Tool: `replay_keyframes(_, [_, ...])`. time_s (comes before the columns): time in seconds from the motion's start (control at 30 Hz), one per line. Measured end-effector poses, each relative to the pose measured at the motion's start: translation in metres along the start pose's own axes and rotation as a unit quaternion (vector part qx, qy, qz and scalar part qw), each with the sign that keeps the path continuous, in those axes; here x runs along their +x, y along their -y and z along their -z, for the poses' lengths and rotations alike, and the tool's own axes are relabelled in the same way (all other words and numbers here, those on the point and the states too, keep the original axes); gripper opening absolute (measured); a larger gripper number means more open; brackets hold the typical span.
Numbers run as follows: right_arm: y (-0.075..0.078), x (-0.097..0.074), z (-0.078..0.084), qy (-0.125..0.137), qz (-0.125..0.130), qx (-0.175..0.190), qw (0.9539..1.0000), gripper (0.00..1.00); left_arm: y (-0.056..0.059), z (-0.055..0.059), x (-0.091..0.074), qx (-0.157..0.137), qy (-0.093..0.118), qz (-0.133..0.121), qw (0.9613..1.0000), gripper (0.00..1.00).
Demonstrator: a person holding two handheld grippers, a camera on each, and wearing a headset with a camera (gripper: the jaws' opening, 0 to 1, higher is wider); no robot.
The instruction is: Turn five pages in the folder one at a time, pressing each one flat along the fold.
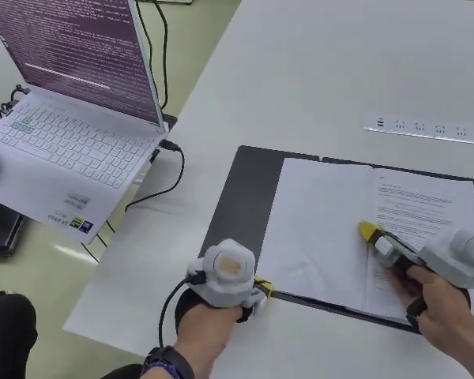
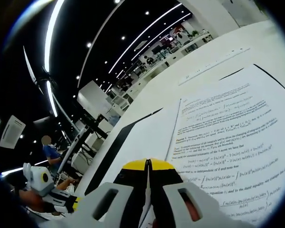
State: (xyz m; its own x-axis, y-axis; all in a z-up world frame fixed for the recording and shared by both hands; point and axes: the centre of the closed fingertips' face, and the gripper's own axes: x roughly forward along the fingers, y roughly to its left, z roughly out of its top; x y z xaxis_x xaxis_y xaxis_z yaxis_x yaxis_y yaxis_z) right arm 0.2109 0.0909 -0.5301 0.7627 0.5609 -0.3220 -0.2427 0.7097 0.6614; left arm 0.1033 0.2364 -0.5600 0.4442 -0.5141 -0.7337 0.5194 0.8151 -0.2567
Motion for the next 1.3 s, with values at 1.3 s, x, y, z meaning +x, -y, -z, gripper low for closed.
replay_keyframes(1.3, [-0.013,-0.048,0.058,-0.034,-0.013,-0.002,0.9993,0.0,-0.001,0.0,0.0,0.006,0.009,0.018,0.9998,0.0])
